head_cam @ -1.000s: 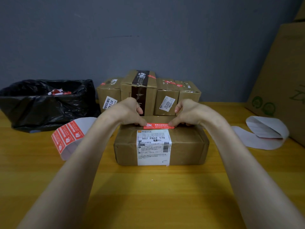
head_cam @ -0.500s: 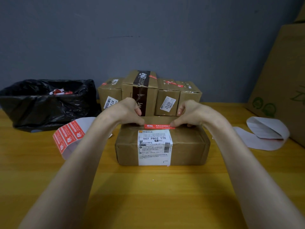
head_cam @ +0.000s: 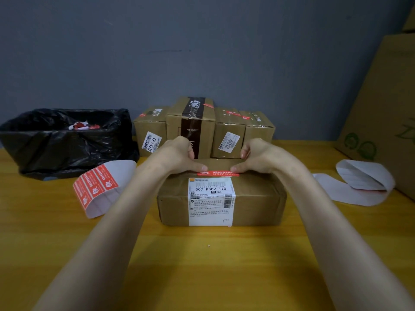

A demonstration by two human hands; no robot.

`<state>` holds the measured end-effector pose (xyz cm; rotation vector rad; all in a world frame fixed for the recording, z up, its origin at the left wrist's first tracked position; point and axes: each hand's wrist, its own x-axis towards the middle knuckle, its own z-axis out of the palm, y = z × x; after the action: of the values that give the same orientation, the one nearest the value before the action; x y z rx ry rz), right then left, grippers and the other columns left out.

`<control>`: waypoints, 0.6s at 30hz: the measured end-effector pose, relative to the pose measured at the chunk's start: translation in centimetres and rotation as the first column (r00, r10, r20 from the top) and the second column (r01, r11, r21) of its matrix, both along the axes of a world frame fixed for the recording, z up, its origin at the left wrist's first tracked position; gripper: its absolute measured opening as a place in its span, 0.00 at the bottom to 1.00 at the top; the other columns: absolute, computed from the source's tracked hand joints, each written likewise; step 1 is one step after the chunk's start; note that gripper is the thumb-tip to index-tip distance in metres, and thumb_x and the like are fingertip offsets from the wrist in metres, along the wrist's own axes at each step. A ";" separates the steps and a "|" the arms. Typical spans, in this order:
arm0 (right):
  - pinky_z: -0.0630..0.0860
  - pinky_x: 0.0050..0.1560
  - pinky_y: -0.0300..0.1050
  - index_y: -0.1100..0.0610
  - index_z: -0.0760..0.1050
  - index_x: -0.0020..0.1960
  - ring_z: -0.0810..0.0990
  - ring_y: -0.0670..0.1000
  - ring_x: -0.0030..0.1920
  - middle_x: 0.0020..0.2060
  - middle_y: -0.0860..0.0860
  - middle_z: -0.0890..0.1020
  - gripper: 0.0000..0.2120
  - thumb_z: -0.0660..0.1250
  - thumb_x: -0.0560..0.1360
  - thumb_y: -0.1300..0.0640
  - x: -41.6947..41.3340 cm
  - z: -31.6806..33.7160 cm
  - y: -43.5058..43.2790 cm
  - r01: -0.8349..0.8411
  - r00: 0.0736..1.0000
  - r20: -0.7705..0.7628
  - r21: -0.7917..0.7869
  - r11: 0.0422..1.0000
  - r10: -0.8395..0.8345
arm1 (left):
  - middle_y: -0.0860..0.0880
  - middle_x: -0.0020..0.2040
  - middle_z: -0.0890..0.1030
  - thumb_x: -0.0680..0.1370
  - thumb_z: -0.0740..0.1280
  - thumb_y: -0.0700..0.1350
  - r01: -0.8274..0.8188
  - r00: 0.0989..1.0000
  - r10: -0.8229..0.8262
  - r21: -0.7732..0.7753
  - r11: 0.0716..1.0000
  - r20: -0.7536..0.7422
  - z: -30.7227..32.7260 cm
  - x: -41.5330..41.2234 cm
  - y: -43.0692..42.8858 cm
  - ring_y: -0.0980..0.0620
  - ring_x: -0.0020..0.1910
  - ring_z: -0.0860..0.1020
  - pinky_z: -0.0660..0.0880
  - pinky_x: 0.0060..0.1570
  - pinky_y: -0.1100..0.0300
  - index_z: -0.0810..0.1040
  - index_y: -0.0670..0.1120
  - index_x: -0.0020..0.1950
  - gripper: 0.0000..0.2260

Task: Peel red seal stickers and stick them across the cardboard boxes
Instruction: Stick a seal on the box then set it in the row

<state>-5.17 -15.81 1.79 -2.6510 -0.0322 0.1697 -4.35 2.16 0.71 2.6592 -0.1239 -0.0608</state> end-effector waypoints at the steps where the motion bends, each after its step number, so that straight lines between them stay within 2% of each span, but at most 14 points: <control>1: 0.68 0.40 0.42 0.54 0.69 0.43 0.72 0.49 0.44 0.45 0.50 0.73 0.14 0.74 0.70 0.52 0.1 0.0 -0.2 0.003 1.000 -0.006 0.016 1.000 -0.003 | 0.51 0.44 0.75 0.70 0.73 0.52 0.009 1.000 -0.009 -0.007 1.000 -0.008 0.1 0.0 0.2 0.51 0.48 0.73 0.71 0.48 0.57 0.72 0.47 0.41 0.13; 4: 0.68 0.36 0.40 0.54 0.68 0.41 0.71 0.46 0.38 0.40 0.48 0.73 0.15 0.73 0.69 0.50 0.2 -0.1 -0.4 0.010 1.000 -0.007 0.067 0.998 -0.010 | 0.52 0.42 0.75 0.69 0.73 0.54 0.029 0.999 -0.030 -0.038 0.999 -0.020 0.1 0.2 0.4 0.52 0.47 0.75 0.73 0.48 0.57 0.73 0.47 0.41 0.14; 7: 0.67 0.34 0.39 0.56 0.71 0.43 0.72 0.46 0.40 0.40 0.49 0.75 0.18 0.71 0.69 0.42 0.1 -0.4 0.1 -0.019 1.000 0.017 0.053 0.998 0.018 | 0.52 0.41 0.76 0.68 0.71 0.60 0.033 0.999 -0.034 -0.022 0.999 -0.015 0.0 0.2 -0.1 0.52 0.46 0.75 0.74 0.46 0.57 0.73 0.47 0.40 0.18; 9: 0.67 0.34 0.39 0.58 0.73 0.46 0.72 0.46 0.39 0.42 0.50 0.76 0.21 0.71 0.68 0.41 -0.1 -0.4 0.7 -0.044 0.999 0.027 0.019 0.999 0.043 | 0.51 0.44 0.77 0.67 0.71 0.61 0.026 1.000 -0.026 0.004 1.000 -0.009 -0.1 0.1 -0.4 0.51 0.47 0.75 0.72 0.44 0.58 0.73 0.47 0.40 0.19; 13: 0.65 0.33 0.38 0.57 0.71 0.50 0.72 0.49 0.46 0.47 0.50 0.74 0.22 0.73 0.67 0.43 -0.4 0.0 0.8 -0.053 0.999 -0.005 -0.026 0.998 0.052 | 0.49 0.49 0.77 0.67 0.74 0.58 0.036 0.999 -0.035 0.042 0.999 -0.005 -0.1 -0.1 -0.4 0.50 0.50 0.75 0.71 0.45 0.58 0.72 0.48 0.39 0.17; 15: 0.66 0.35 0.39 0.56 0.70 0.49 0.71 0.50 0.48 0.48 0.50 0.74 0.21 0.74 0.67 0.44 -0.3 0.1 0.5 -0.064 0.998 -0.030 -0.039 0.997 0.063 | 0.50 0.46 0.76 0.67 0.74 0.57 0.048 0.999 -0.047 0.042 0.998 -0.019 0.0 0.0 -0.2 0.51 0.49 0.75 0.71 0.45 0.58 0.71 0.48 0.39 0.17; 18: 0.68 0.44 0.42 0.56 0.71 0.54 0.71 0.50 0.50 0.50 0.50 0.72 0.22 0.74 0.67 0.46 -0.3 0.4 -0.2 -0.049 0.998 -0.054 -0.057 0.997 0.046 | 0.53 0.41 0.74 0.67 0.74 0.55 0.064 0.997 -0.062 0.042 0.997 -0.052 0.1 0.1 0.2 0.52 0.47 0.74 0.71 0.45 0.58 0.72 0.48 0.39 0.16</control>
<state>-5.50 -16.01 2.21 -2.7036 -0.0740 0.2595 -4.29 2.37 0.83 2.6951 -0.1920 -0.1525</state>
